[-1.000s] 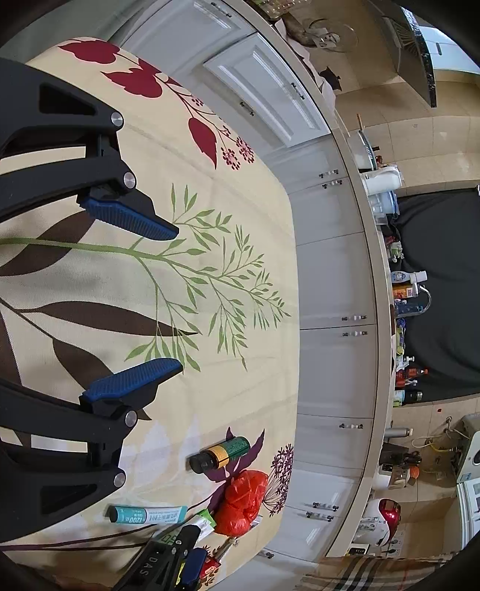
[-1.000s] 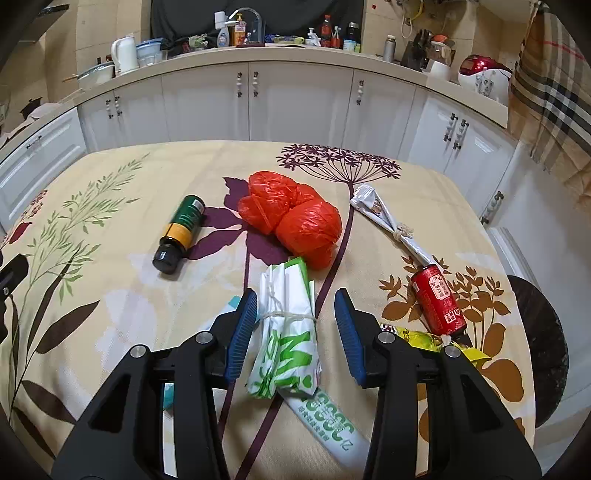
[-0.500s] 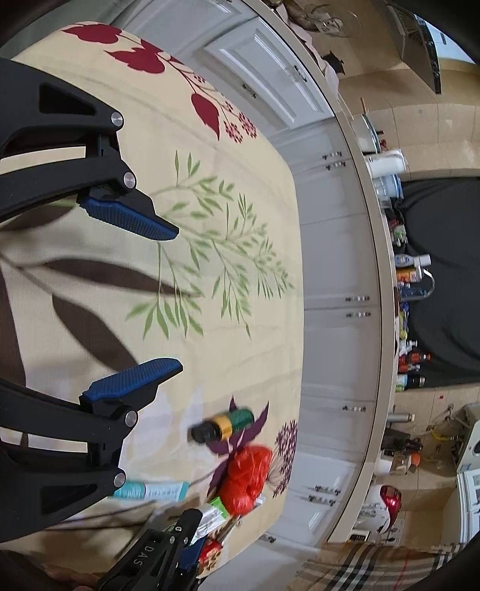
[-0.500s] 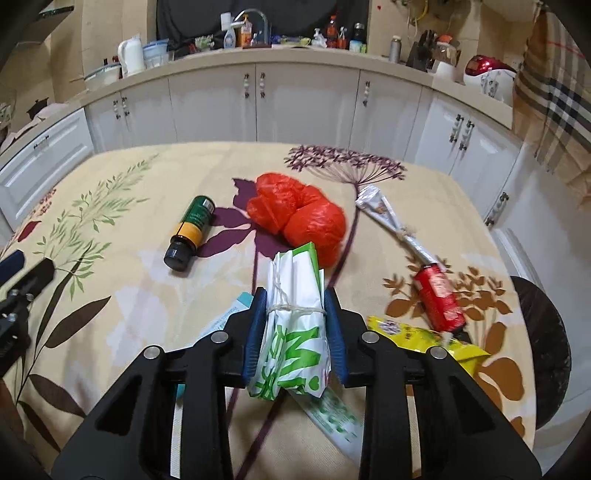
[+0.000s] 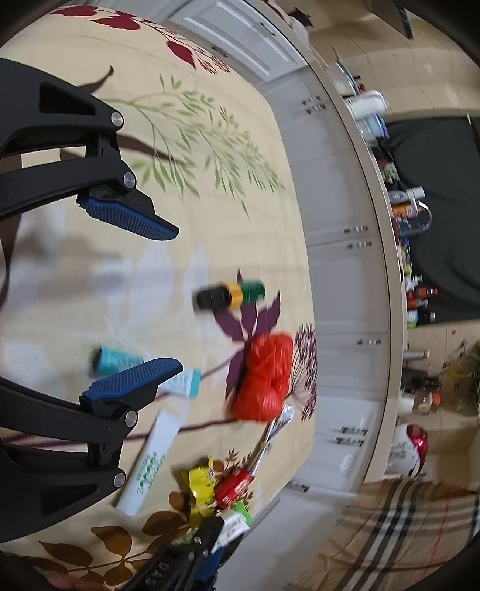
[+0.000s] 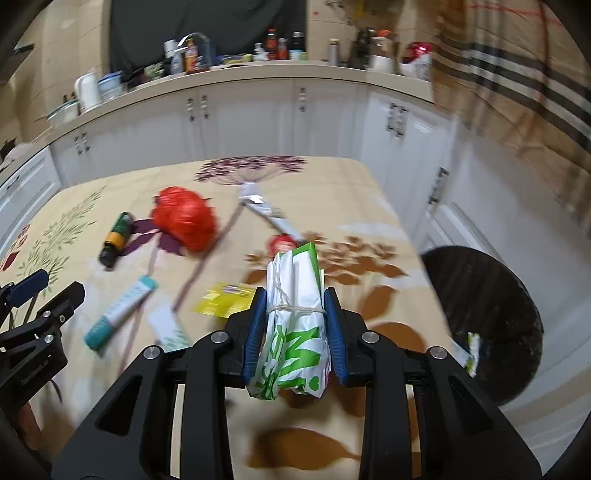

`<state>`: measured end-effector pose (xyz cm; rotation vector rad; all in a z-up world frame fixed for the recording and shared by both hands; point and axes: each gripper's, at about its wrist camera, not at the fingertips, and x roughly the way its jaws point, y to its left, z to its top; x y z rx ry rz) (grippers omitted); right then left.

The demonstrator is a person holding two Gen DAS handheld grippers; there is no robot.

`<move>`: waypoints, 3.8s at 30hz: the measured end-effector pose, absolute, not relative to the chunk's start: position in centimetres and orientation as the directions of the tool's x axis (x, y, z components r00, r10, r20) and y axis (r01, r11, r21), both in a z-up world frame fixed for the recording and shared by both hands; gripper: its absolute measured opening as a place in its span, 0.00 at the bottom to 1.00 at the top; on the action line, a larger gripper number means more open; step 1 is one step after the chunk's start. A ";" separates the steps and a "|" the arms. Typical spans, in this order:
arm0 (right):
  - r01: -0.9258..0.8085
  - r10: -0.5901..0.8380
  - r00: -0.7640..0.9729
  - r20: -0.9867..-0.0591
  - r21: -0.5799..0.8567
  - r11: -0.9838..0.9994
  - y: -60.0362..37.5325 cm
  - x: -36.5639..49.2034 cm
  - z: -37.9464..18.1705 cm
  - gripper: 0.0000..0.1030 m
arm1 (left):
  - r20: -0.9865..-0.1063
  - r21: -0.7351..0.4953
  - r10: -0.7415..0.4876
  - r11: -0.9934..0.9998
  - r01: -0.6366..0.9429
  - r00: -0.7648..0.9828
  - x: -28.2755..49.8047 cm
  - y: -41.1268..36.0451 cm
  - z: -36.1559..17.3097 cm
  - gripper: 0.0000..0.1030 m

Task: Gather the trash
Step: 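Grasp the teal toothpaste tube with the left gripper while the right gripper holds the bag bundle, then carry both items over the bin and open both grippers, then return to the table and grasp the white toothpaste tube with the right gripper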

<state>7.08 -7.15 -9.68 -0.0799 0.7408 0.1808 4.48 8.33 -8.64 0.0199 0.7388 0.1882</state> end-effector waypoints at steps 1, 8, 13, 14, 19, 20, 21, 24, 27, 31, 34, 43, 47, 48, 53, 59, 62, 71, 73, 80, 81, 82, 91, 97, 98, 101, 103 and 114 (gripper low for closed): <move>-0.177 0.128 0.725 -0.677 -0.004 0.984 -8.0 7.1 -9.7 0.29 | -0.673 0.089 0.176 0.983 -0.158 0.718 4.8 8.0 -8.9 0.63; -0.108 0.094 0.732 -0.675 0.021 0.994 -12.3 7.1 -10.0 0.29 | -0.725 0.065 0.131 0.990 -0.122 0.676 6.1 7.0 -9.8 0.63; -0.089 0.091 0.733 -0.674 0.037 0.995 -13.6 7.1 -10.3 0.29 | -0.764 0.069 0.103 0.994 -0.079 0.636 6.7 6.4 -10.7 0.46; -0.088 0.090 0.734 -0.674 0.038 0.995 -13.7 7.0 -10.3 0.29 | -0.774 0.061 0.092 0.996 -0.071 0.626 6.9 6.4 -10.9 0.40; -0.088 0.091 0.734 -0.674 0.039 0.995 -13.8 7.1 -10.3 0.29 | -0.777 0.055 0.063 0.998 -0.032 0.627 6.7 5.9 -10.9 0.22; -0.088 0.090 0.734 -0.673 0.038 0.995 -13.8 7.0 -10.3 0.29 | -0.776 0.059 0.062 0.998 -0.026 0.628 6.6 5.7 -10.9 0.18; -0.088 0.090 0.734 -0.673 0.037 0.995 -13.8 7.0 -10.3 0.29 | -0.775 0.059 0.059 0.998 -0.020 0.629 6.6 5.6 -10.9 0.17; -0.088 0.089 0.735 -0.672 0.036 0.995 -13.9 7.0 -10.3 0.29 | -0.770 0.042 0.040 0.999 -0.012 0.637 6.5 5.8 -10.7 0.12; -0.089 0.091 0.735 -0.672 0.037 0.995 -13.9 7.0 -10.3 0.29 | -0.755 0.024 0.030 1.000 -0.018 0.655 6.2 6.0 -10.3 0.11; -0.090 0.091 0.740 -0.667 0.035 0.995 -14.0 6.8 -10.1 0.29 | -0.726 0.026 0.042 0.999 -0.034 0.687 5.6 6.2 -9.6 0.11; -0.088 0.088 0.747 -0.659 0.033 0.996 -13.9 6.5 -9.8 0.29 | -0.711 0.018 0.043 0.999 -0.043 0.702 5.4 6.2 -8.9 0.10; -0.050 0.051 0.780 -0.623 0.020 0.999 -14.9 6.1 -8.4 0.29 | -0.623 0.005 0.022 1.000 -0.024 0.782 5.8 4.4 -5.7 0.11; -0.012 0.016 0.793 -0.609 0.011 1.000 -16.1 6.3 -7.9 0.29 | -0.603 -0.009 -0.031 0.999 0.032 0.797 7.0 2.1 -4.8 0.11; 0.000 0.004 0.797 -0.604 0.007 1.000 -16.6 6.3 -7.8 0.29 | -0.596 -0.009 -0.039 0.999 0.042 0.802 7.2 1.6 -4.7 0.11; 0.070 -0.066 0.811 -0.581 -0.016 0.997 -19.1 6.5 -7.1 0.30 | -0.571 -0.019 -0.101 0.994 0.110 0.815 8.6 -1.7 -3.9 0.11; 0.142 -0.135 0.812 -0.568 -0.032 0.989 -22.3 7.3 -7.0 0.30 | -0.554 -0.004 -0.165 0.981 0.195 0.816 10.3 -6.4 -3.8 0.11; 0.171 -0.162 0.810 -0.564 -0.037 0.985 -23.7 7.7 -7.2 0.30 | -0.550 0.001 -0.198 0.971 0.238 0.812 11.3 -9.0 -3.9 0.11; 0.240 -0.214 0.800 -0.561 -0.028 0.970 -27.1 9.1 -8.0 0.30 | -0.546 0.029 -0.242 0.951 0.306 0.802 13.8 -14.5 -4.6 0.11; 0.254 -0.226 0.797 -0.560 -0.029 0.967 -27.6 9.5 -8.3 0.30 | -0.554 0.035 -0.248 0.947 0.321 0.795 14.2 -15.5 -4.9 0.11; 0.294 -0.248 0.783 -0.570 -0.012 0.956 -29.6 10.6 -9.3 0.30 | -0.577 0.064 -0.257 0.932 0.356 0.775 15.5 -18.4 -6.0 0.11; 0.298 -0.249 0.781 -0.573 -0.009 0.954 -29.8 10.7 -9.5 0.30 | -0.578 0.069 -0.255 0.931 0.358 0.775 15.6 -18.7 -6.1 0.12; 0.302 -0.252 0.778 -0.575 -0.009 0.953 -30.0 10.8 -9.6 0.30 | -0.580 0.070 -0.255 0.931 0.359 0.774 15.7 -18.9 -6.2 0.12; 0.338 -0.276 0.754 -0.596 -0.009 0.941 -31.3 11.8 -10.8 0.31 | -0.601 0.083 -0.237 0.932 0.354 0.763 17.2 -20.3 -7.0 0.17; 0.351 -0.285 0.749 -0.598 -0.007 0.936 -31.6 11.8 -11.0 0.33 | -0.609 0.074 -0.227 0.938 0.339 0.760 17.6 -20.2 -7.3 0.41; 0.353 -0.288 0.749 -0.597 -0.008 0.936 -31.6 11.7 -11.0 0.40 | -0.612 0.072 -0.228 0.937 0.340 0.757 17.7 -20.2 -7.4 0.42; 0.354 -0.293 0.752 -0.591 -0.013 0.935 -31.5 11.5 -10.8 0.41 | -0.618 0.074 -0.225 0.937 0.341 0.753 17.8 -20.2 -7.5 0.43; 0.351 -0.292 0.754 -0.588 -0.014 0.936 -31.3 11.4 -10.6 0.41 | -0.616 0.074 -0.225 0.938 0.339 0.755 17.7 -20.1 -7.4 0.45; 0.297 -0.243 0.777 -0.581 -0.002 0.955 -29.0 10.4 -9.4 0.41 | -0.594 0.067 -0.184 0.959 0.276 0.783 16.0 -16.4 -6.0 0.65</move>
